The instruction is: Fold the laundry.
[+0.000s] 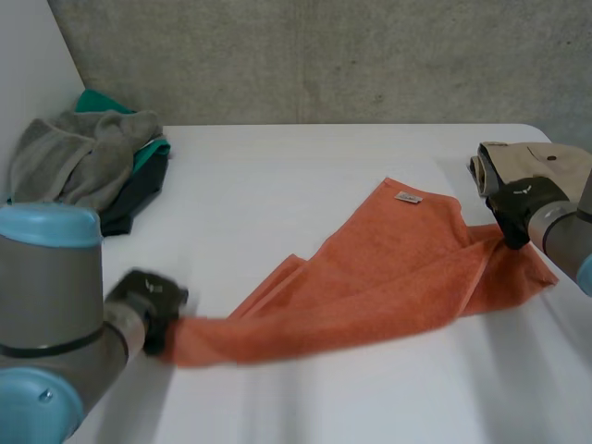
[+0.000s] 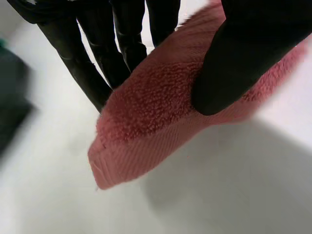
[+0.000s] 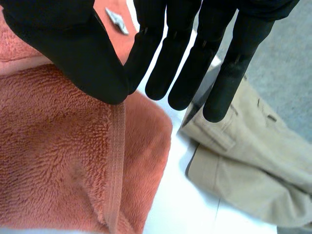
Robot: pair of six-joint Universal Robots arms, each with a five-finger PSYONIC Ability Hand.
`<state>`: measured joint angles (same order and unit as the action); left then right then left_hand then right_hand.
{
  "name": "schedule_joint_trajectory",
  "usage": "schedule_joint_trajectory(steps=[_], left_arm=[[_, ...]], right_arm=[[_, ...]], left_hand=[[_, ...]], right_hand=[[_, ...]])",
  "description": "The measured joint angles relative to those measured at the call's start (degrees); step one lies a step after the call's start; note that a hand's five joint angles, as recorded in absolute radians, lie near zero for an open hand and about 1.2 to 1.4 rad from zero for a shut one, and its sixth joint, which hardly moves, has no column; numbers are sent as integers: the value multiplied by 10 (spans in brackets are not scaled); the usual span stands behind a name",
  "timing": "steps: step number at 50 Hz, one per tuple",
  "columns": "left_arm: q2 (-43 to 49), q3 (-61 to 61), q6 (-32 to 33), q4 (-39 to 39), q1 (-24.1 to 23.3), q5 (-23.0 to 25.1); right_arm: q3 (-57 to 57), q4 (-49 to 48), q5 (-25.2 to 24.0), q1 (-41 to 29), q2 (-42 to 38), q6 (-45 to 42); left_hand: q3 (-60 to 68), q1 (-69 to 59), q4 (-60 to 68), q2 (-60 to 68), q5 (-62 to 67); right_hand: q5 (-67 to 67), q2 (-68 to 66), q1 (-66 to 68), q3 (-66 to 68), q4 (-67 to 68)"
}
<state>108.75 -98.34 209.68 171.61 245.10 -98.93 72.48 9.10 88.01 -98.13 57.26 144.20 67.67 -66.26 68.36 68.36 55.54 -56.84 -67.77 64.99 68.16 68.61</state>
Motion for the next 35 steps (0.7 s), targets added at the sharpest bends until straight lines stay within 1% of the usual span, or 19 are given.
schedule_joint_trajectory(steps=[4,7,8,9,10,12,14,17,20,24,28,30,31,32,34,35], left_arm=[[-25,65,4,41,-1,-14],[-44,154,5,88,1,-20],[-46,166,5,94,1,-20],[-49,196,5,111,2,-20],[-52,252,4,141,5,-20],[-53,306,1,171,7,-19],[-52,360,-6,203,10,-17],[-51,411,-20,235,13,-14],[-49,432,-34,250,14,-11],[-46,425,-53,251,17,-6],[-42,381,-63,243,26,-2],[-38,353,-65,241,31,1],[-36,347,-65,241,32,2],[-28,319,-65,242,37,7],[-20,299,-65,244,42,12],[-13,287,-65,246,45,16]], right_arm=[[-19,-16,1,-10,8,8],[-49,-58,13,-21,21,39],[-52,-63,15,-22,22,43],[-61,-84,21,-24,28,60],[-74,-123,32,-27,41,95],[-80,-151,39,-29,51,121],[-87,-217,52,-30,83,187],[-83,-270,57,-31,124,241],[-72,-289,46,-31,156,269],[-45,-270,0,-30,188,282],[-10,-200,-71,-30,195,264],[11,-154,-109,-30,192,243],[15,-144,-117,-31,191,237],[39,-94,-152,-33,185,208],[57,-56,-177,-35,181,183],[75,-19,-199,-39,177,155]], left_hand=[[2,0,0,1,0],[2,0,0,1,0],[2,0,0,1,0],[2,0,0,1,0],[2,0,0,1,0],[2,0,0,1,0],[2,0,0,1,0],[2,0,0,2,0],[2,0,0,2,0],[4,0,0,2,0],[4,0,1,3,0],[4,0,1,3,0],[4,0,1,3,0],[4,0,1,3,0],[4,0,1,3,0],[4,0,1,3,0]], right_hand=[[0,0,0,0,0],[0,0,0,0,1],[0,0,0,0,1],[0,0,0,0,1],[0,0,0,0,1],[0,0,0,0,1],[0,0,0,0,1],[0,0,0,0,1],[0,0,0,0,1],[0,0,0,0,1],[0,0,0,0,1],[0,0,0,1,1],[0,0,0,1,1],[0,0,0,1,1],[0,0,0,1,1],[0,0,0,1,1]])
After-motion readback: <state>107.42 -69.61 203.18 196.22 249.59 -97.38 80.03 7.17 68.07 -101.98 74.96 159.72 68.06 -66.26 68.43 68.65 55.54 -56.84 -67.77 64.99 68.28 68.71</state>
